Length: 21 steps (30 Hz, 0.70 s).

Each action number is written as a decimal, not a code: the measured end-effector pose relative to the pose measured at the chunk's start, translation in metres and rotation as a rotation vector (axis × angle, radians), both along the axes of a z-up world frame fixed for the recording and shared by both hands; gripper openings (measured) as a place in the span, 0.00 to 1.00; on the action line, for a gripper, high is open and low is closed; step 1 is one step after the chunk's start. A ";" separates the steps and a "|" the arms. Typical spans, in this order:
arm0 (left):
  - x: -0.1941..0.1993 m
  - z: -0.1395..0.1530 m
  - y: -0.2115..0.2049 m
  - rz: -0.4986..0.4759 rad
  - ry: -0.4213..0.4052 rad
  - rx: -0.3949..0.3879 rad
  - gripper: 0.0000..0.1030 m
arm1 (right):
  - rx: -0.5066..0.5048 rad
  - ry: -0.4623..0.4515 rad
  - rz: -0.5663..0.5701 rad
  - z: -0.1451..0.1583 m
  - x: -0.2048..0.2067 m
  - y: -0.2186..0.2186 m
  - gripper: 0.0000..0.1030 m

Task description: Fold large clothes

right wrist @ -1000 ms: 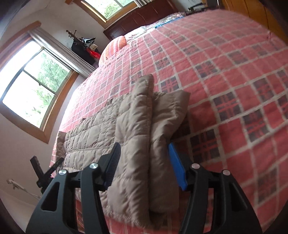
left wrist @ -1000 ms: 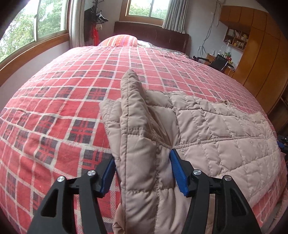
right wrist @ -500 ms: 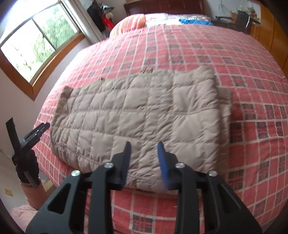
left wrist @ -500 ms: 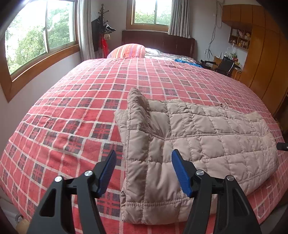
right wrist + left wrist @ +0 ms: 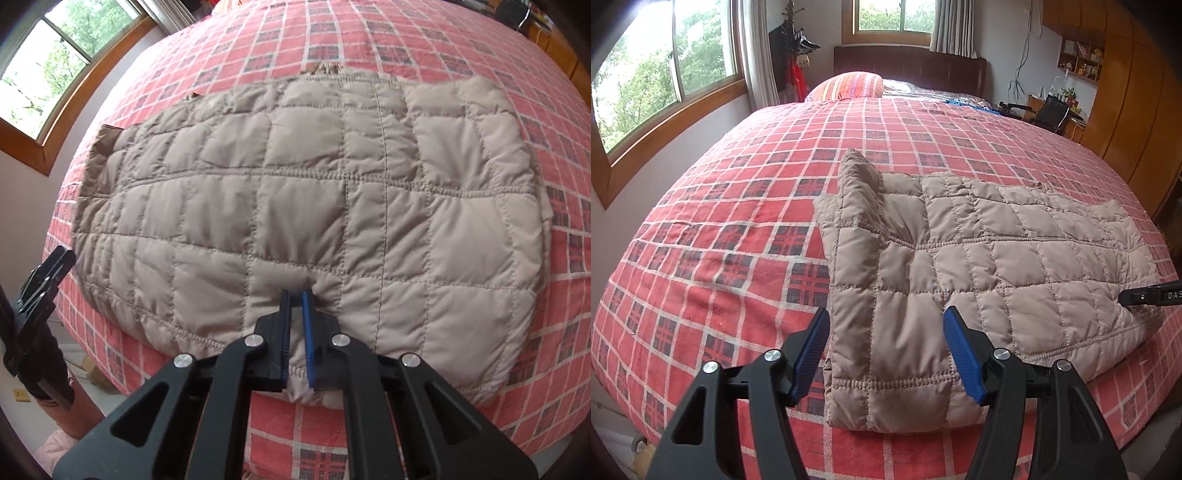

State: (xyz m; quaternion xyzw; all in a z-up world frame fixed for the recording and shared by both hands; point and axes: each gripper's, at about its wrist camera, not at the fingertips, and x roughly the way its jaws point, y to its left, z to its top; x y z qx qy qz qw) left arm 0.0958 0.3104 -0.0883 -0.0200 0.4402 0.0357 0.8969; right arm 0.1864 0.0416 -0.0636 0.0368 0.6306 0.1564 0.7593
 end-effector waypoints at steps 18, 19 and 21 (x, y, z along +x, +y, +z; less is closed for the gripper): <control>-0.031 -0.034 0.062 0.094 0.089 -0.246 0.69 | 0.005 0.052 -0.029 -0.031 0.011 -0.002 0.00; -0.031 -0.038 0.064 0.087 0.099 -0.301 0.69 | 0.008 0.052 -0.030 -0.032 0.011 -0.002 0.00; -0.030 -0.045 0.067 0.061 0.110 -0.396 0.69 | 0.016 0.055 -0.034 -0.031 0.011 -0.003 0.00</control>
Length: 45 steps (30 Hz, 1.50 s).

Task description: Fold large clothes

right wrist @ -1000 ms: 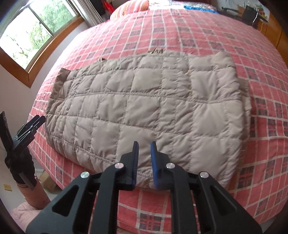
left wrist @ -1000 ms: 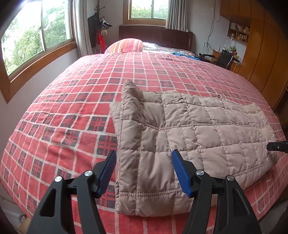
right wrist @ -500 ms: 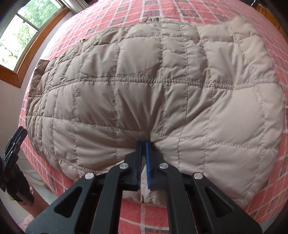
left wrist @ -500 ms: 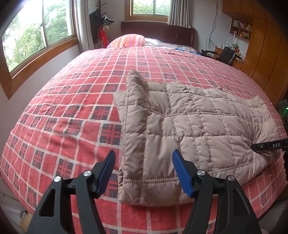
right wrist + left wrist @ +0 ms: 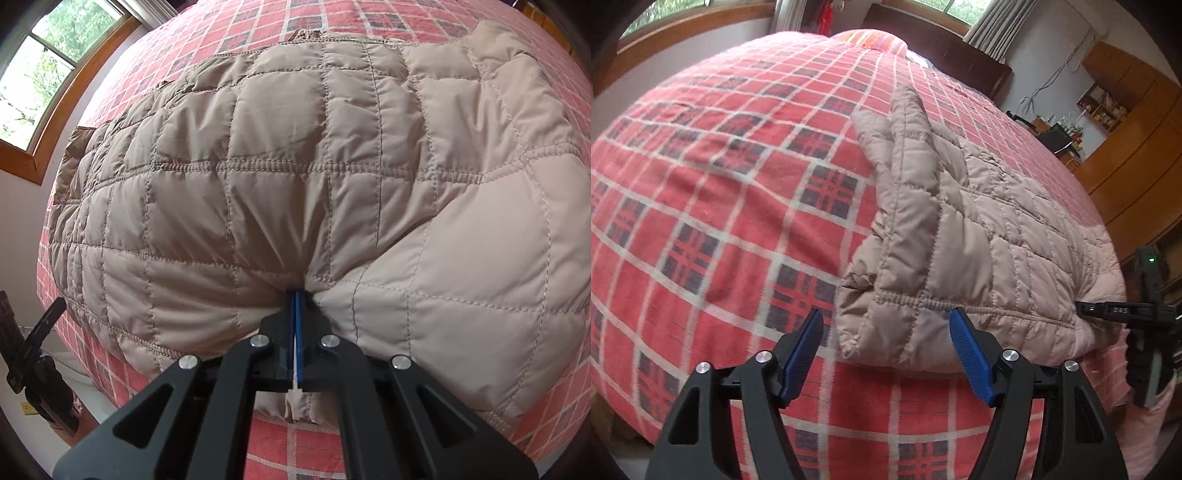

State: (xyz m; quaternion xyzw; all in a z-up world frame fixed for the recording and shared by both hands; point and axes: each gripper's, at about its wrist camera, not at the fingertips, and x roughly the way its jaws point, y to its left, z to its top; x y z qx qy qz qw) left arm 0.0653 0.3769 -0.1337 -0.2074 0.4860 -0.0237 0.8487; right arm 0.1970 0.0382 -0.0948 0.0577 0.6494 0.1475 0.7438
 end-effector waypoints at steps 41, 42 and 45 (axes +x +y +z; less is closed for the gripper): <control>0.072 0.026 -0.221 -0.593 -0.114 0.044 0.05 | 0.046 0.023 0.004 -0.002 0.006 -0.022 0.00; 0.076 0.017 -0.222 -0.595 -0.096 0.042 0.05 | 0.046 0.023 0.004 -0.002 0.006 -0.022 0.00; 0.084 -0.003 -0.222 -0.589 -0.065 0.036 0.05 | 0.044 0.022 0.003 -0.002 0.008 -0.023 0.00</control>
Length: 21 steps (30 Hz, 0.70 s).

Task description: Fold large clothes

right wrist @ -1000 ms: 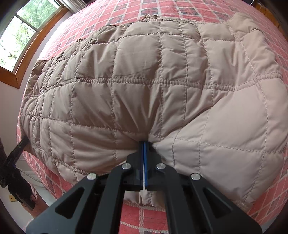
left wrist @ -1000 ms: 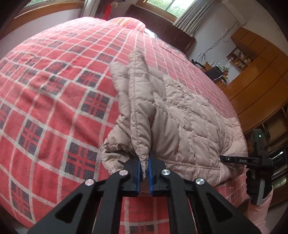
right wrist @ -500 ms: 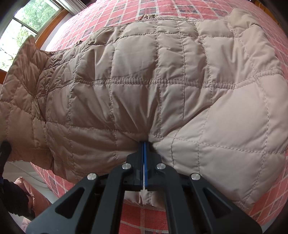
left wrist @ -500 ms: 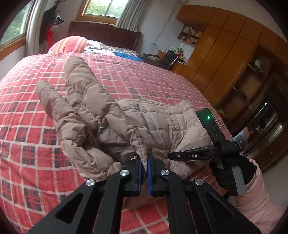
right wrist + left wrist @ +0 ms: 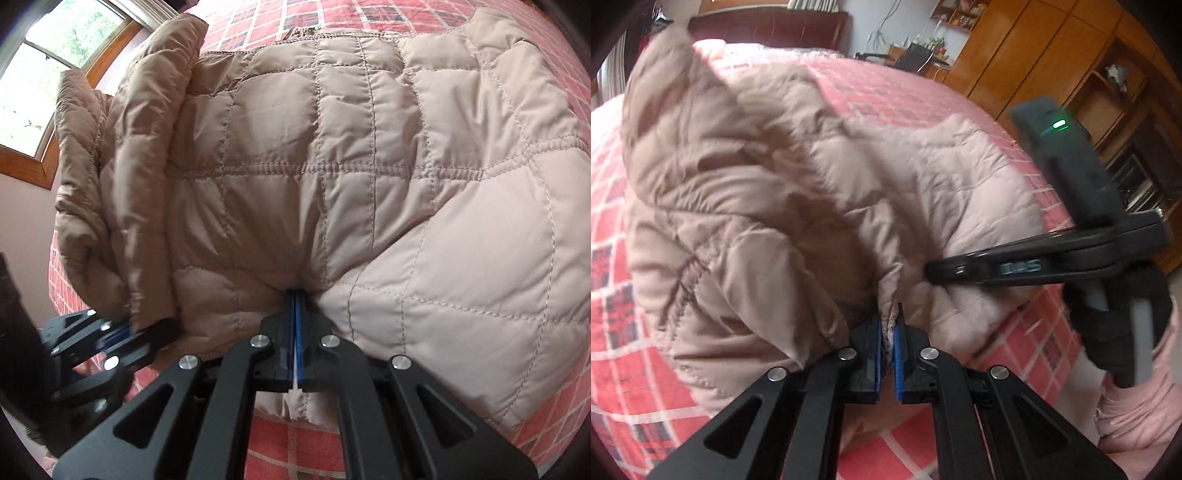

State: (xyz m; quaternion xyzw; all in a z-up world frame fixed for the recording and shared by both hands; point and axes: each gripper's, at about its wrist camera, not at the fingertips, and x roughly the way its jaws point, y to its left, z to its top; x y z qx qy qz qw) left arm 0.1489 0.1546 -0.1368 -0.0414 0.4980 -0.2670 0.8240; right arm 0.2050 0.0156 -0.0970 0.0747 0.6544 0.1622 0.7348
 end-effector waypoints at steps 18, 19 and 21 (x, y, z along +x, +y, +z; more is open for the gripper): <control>-0.005 -0.004 0.006 0.029 -0.002 -0.013 0.07 | -0.039 -0.030 0.002 0.005 -0.014 0.020 0.00; -0.006 -0.002 0.006 0.027 -0.003 -0.012 0.07 | -0.038 -0.030 0.002 0.005 -0.014 0.020 0.00; -0.009 0.003 0.006 0.020 -0.005 -0.017 0.08 | -0.037 -0.029 0.004 0.004 -0.014 0.021 0.00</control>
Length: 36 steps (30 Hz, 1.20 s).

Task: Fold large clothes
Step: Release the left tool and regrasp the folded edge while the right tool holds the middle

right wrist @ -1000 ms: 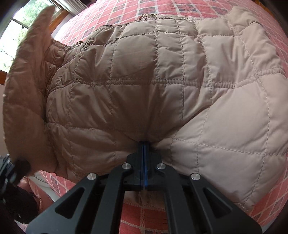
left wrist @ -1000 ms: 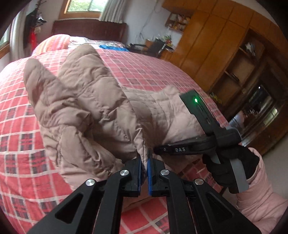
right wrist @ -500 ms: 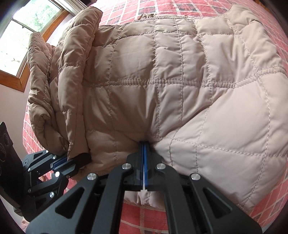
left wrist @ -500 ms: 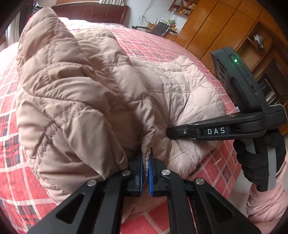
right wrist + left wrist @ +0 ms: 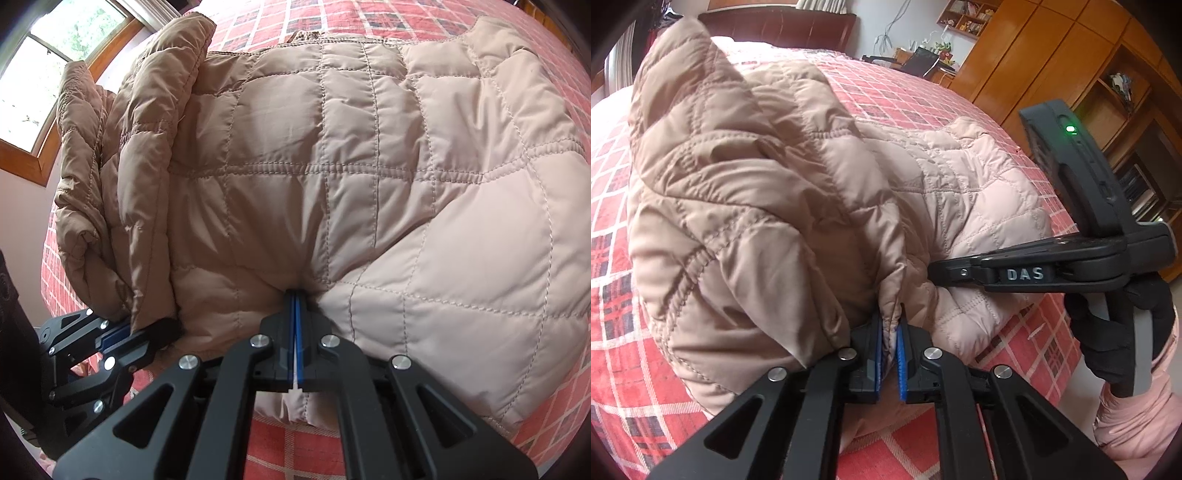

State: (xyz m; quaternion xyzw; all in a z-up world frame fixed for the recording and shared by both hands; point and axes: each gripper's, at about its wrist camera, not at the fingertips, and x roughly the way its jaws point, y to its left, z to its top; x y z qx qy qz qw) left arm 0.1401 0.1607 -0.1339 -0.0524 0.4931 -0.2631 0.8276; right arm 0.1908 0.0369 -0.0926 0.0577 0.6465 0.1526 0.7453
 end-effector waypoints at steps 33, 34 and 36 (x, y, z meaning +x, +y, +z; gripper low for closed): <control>0.000 0.002 0.252 0.474 0.086 -0.187 0.66 | -0.009 0.007 0.013 -0.003 0.009 0.001 0.00; 0.004 -0.005 0.252 0.449 0.099 -0.220 0.67 | -0.010 0.007 0.013 -0.003 0.009 0.002 0.00; 0.017 -0.020 0.252 0.426 0.140 -0.274 0.69 | -0.008 0.006 0.013 -0.003 0.008 0.005 0.00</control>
